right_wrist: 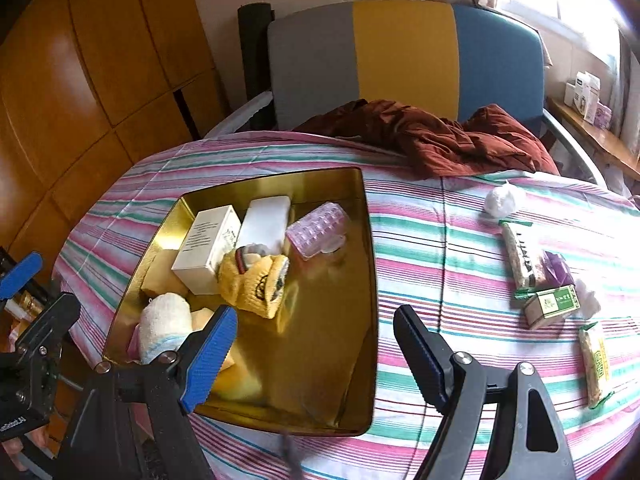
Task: Organize objects
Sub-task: 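Open both tools and withdraw them from the tray toward the remaining items, then grasp the green tea box with the left tool while the right tool grasps the cracker packet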
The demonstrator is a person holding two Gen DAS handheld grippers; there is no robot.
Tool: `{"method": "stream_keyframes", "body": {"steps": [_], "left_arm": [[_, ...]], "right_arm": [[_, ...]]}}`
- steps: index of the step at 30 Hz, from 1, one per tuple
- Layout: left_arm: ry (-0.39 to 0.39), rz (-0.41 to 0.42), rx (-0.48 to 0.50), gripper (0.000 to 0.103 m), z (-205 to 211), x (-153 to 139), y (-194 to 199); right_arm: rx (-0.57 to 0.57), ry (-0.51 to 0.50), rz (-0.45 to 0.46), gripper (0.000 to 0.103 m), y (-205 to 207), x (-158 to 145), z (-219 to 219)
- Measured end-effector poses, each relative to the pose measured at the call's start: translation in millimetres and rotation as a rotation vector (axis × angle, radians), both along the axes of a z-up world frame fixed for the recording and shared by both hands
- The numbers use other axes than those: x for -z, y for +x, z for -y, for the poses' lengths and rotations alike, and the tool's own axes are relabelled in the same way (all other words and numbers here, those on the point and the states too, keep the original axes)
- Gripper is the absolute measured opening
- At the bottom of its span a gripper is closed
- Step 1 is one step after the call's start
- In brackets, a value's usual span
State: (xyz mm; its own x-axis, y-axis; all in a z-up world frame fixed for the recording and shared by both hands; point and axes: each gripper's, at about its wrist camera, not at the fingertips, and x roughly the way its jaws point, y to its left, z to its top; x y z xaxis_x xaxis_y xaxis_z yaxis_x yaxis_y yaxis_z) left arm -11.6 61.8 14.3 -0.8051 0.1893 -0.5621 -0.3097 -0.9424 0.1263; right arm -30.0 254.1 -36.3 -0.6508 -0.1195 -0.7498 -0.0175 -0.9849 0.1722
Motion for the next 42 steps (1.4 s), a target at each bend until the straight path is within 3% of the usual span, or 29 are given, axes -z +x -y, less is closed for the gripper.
{"method": "stream_keyframes", "body": {"steps": [16,27,35,42], "left_arm": [[-0.074,-0.031,0.053,0.096,-28,-3,5],[-0.116,-0.027,0.098,0.096,-48,1,3],[-0.134,-0.026,0.17,0.102,-77,4,-2],[-0.138,-0.006,0.252,0.102,-112,5,-8]], "right_arm": [[0.084,0.017,-0.009,0.082,2,-2,-47],[0.228,0.047,-0.003,0.082,4,-9,-130],[0.445,0.057,0.034,0.082,16,5,-223],[0.715,-0.168,0.06,0.082,44,30,-296]]}}
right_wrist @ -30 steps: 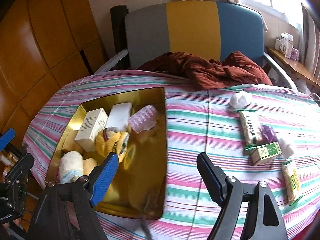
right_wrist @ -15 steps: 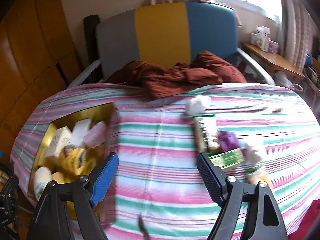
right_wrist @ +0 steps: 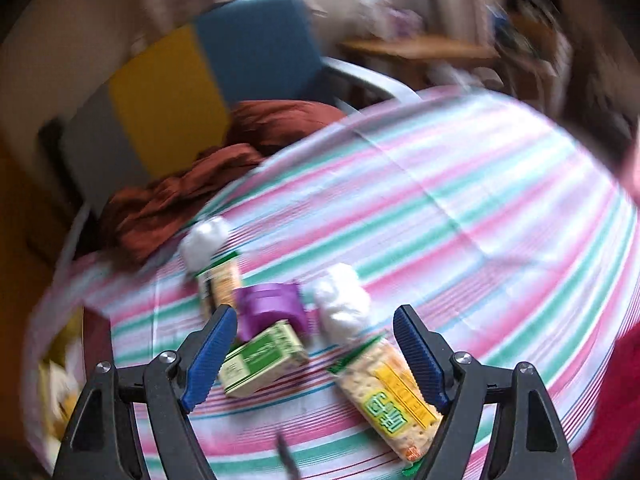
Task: Organize objects
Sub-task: 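Grasp the green tea box with the left tool while the right tool grasps the cracker packet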
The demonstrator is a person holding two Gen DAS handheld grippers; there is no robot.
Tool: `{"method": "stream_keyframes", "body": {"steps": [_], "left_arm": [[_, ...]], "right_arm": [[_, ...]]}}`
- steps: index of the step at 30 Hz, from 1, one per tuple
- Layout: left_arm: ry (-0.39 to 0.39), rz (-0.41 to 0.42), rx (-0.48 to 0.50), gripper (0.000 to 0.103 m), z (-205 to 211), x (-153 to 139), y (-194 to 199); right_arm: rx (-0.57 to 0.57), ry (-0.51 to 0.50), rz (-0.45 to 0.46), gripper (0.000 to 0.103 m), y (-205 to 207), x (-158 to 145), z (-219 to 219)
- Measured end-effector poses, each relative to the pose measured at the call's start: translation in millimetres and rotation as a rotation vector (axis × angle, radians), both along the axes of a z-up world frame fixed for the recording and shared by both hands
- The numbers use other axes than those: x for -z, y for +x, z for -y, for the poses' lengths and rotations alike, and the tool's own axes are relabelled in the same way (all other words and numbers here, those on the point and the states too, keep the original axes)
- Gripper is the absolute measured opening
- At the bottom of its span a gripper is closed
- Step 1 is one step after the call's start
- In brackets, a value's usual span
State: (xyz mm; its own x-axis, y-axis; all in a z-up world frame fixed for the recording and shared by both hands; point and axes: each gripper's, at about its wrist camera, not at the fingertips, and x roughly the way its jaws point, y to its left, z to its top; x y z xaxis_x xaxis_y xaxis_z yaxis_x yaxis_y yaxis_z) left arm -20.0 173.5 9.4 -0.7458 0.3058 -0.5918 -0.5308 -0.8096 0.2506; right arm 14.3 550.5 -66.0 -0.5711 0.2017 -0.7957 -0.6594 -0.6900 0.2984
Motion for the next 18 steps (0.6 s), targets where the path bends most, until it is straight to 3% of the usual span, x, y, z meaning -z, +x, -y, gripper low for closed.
{"method": "stream_keyframes", "body": {"steps": [8,18], "left_arm": [[0.003,0.072,0.103,0.102,-55,6,-9],[0.095,0.215,0.215,0.1,-121,11,-29]], "right_arm": [[0.118,-0.117,-0.011,0.082,20,14,-24],[0.128,-0.195,-0.031,0.082,20,23,-28]]}}
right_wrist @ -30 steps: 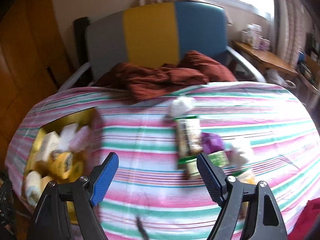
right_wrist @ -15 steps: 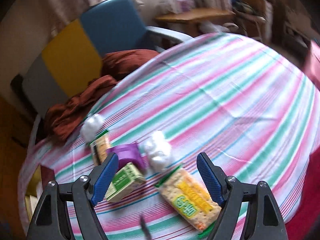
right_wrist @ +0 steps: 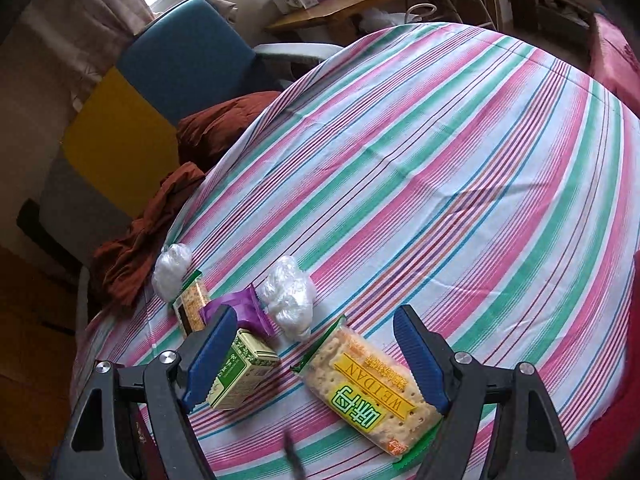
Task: Organize objects
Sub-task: 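Grasp the green tea box with the left tool while the right tool grasps the cracker packet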
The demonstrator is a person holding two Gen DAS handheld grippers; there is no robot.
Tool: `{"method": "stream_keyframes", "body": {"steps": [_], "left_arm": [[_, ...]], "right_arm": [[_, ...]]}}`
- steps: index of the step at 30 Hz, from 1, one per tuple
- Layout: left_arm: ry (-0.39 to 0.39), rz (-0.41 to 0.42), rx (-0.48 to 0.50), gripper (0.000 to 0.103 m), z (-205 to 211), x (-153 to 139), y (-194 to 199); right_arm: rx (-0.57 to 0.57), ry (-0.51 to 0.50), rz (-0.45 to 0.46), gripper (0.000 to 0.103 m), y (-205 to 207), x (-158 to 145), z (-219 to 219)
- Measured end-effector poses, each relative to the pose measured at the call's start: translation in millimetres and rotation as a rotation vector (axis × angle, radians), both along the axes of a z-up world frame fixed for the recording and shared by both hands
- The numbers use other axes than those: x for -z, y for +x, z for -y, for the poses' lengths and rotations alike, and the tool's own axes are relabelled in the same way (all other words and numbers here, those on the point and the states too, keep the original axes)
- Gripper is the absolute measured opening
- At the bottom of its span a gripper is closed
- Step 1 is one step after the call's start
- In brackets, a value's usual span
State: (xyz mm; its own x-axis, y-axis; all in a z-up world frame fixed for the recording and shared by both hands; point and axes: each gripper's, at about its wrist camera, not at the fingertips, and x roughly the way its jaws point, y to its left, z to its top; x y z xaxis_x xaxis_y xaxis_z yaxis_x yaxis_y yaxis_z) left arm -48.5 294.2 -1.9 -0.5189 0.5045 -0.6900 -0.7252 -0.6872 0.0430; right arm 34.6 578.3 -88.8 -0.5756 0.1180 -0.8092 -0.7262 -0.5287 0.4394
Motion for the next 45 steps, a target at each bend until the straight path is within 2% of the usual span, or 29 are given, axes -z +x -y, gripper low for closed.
{"method": "stream_keyframes", "body": {"steps": [5,7,14,20,27,28,29,31,33,40,45], "left_arm": [[0.011,0.062,0.087,0.085,-32,12,-7],[0.004,0.084,0.124,0.083,-45,18,-9],[-0.095,0.086,0.229,0.076,-101,42,-13],[-0.179,0.075,0.351,0.071,-145,70,-11],[-0.246,0.085,0.393,0.071,-178,101,-12],[-0.255,0.091,0.393,0.065,-181,105,-13],[-0.262,0.09,0.387,0.063,-183,108,-13],[-0.254,0.072,0.389,0.038,-182,106,-9],[-0.247,0.105,0.375,0.031,-179,103,-8],[-0.216,0.171,0.297,0.031,-139,100,9],[-0.193,0.196,0.261,0.031,-104,100,26]], "right_arm": [[0.014,-0.032,-0.005,0.082,4,3,-4],[0.033,-0.052,-0.013,0.082,8,5,-8],[0.12,-0.145,-0.077,0.082,25,12,-21],[0.089,-0.158,-0.072,0.082,18,14,-21],[0.082,-0.17,-0.059,0.082,17,19,-23],[0.082,-0.17,-0.055,0.082,17,19,-23],[0.083,-0.172,-0.049,0.082,16,20,-24],[0.082,-0.175,-0.041,0.082,16,22,-25],[0.081,-0.176,-0.034,0.082,16,23,-25],[0.043,-0.186,0.029,0.082,8,31,-22],[-0.05,-0.174,0.157,0.082,-9,43,-9]]}}
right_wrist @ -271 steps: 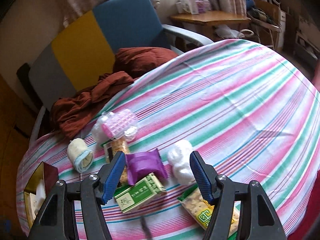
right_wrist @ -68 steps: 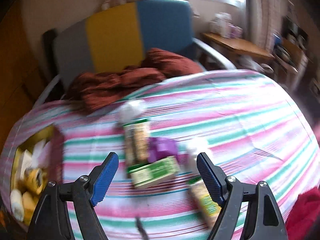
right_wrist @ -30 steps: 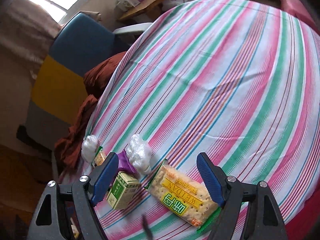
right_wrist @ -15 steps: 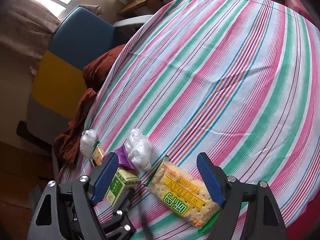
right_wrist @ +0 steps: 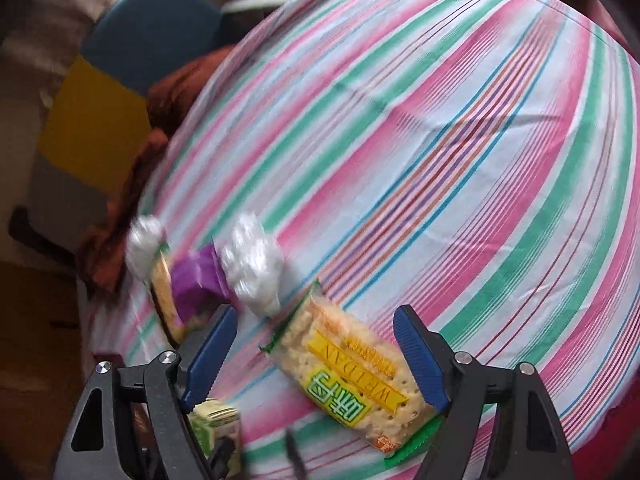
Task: Organize objects
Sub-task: 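Grasp the green tea box with the left tool while the right tool grasps the cracker packet, then carry the green box with the left tool into the tray while the right tool carries the cracker packet there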
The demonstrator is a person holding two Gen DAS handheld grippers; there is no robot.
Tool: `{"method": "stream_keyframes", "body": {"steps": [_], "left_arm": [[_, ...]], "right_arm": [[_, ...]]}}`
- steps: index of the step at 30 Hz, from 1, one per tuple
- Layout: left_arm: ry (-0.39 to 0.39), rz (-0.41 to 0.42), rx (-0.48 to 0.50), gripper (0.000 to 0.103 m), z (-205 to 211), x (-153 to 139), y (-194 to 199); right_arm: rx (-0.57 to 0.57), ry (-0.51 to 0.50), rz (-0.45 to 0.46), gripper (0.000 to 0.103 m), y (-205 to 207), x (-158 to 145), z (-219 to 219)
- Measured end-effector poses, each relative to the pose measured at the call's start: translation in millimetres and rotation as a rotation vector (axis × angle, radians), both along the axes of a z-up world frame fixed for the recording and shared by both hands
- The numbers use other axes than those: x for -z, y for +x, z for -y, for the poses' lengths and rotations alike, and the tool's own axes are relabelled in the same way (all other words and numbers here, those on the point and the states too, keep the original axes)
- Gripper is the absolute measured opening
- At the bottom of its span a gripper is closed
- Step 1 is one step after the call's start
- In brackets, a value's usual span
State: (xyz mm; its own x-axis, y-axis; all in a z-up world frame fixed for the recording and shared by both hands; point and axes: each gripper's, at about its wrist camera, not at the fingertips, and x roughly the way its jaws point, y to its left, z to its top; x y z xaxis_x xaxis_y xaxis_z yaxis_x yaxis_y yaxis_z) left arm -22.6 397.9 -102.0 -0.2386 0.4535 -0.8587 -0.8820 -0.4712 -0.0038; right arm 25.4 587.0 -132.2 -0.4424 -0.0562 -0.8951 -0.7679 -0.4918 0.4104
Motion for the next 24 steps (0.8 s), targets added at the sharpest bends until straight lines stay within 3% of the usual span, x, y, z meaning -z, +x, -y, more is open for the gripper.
{"method": "stream_keyframes", "body": {"steps": [8,17,21,24], "left_arm": [[0.019,0.062,-0.059,0.031,9,12,-6],[0.016,0.041,-0.073,0.031,12,11,-4],[0.018,0.051,-0.087,0.031,22,9,-4],[0.026,0.059,-0.097,0.031,31,5,-3]], "right_arm": [[-0.14,0.157,0.158,0.082,-19,0,28],[-0.208,0.241,0.243,0.082,-25,4,42],[-0.224,0.29,0.279,0.071,-24,3,46],[-0.239,0.306,0.268,0.056,-22,-1,50]]}}
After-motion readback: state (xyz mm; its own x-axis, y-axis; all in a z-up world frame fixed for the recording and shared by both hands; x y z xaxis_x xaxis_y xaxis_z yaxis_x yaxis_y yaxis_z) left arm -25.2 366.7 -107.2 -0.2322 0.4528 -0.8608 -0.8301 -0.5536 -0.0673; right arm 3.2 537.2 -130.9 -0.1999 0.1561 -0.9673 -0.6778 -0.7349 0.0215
